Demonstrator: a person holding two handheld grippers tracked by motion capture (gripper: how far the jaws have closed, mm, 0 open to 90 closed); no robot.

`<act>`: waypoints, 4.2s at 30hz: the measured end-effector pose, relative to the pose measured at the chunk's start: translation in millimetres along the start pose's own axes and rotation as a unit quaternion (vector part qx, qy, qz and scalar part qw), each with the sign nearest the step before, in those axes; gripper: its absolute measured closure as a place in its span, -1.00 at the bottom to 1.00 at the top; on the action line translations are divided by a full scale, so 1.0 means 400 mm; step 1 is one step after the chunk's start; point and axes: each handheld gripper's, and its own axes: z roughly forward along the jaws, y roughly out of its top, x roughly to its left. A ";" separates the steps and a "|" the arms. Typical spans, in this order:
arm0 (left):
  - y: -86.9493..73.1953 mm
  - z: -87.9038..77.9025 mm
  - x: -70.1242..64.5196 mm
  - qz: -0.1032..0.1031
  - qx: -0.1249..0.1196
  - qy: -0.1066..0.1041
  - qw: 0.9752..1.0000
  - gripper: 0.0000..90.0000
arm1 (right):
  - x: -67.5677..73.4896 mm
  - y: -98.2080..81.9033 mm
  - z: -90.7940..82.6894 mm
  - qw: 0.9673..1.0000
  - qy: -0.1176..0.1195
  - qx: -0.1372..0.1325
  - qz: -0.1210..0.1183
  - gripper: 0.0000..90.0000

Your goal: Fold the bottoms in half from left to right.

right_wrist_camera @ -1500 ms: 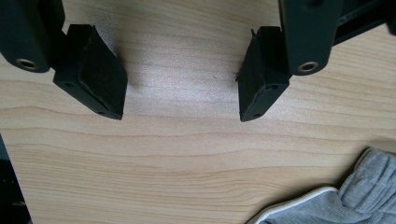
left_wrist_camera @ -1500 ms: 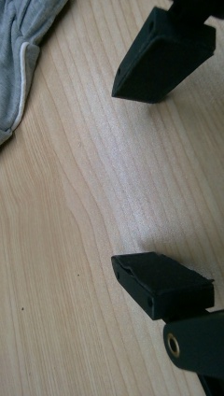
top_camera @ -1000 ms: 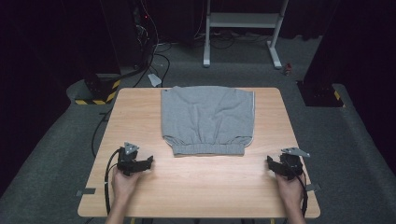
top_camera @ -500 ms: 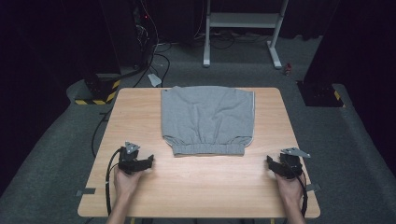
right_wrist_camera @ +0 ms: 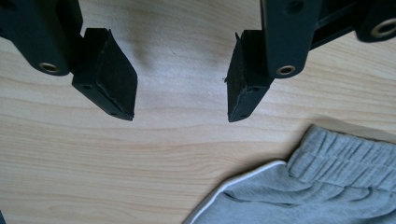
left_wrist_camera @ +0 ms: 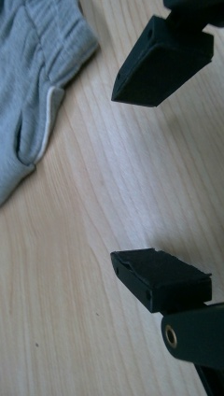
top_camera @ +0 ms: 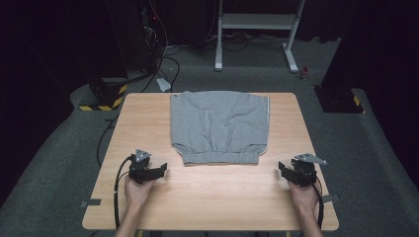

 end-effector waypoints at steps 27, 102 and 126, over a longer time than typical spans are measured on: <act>0.110 0.091 -0.114 0.016 -0.002 -0.061 0.998 -0.35 | 0.061 0.072 0.037 0.998 0.056 -0.013 -0.010 0.23; 0.083 0.099 -0.229 0.083 0.038 -0.061 0.994 -0.16 | 0.199 0.040 0.062 0.990 0.057 0.042 -0.122 0.33; 0.044 0.067 -0.245 0.074 0.028 -0.072 0.994 -0.18 | 0.200 0.006 0.020 0.989 0.063 0.046 -0.125 0.27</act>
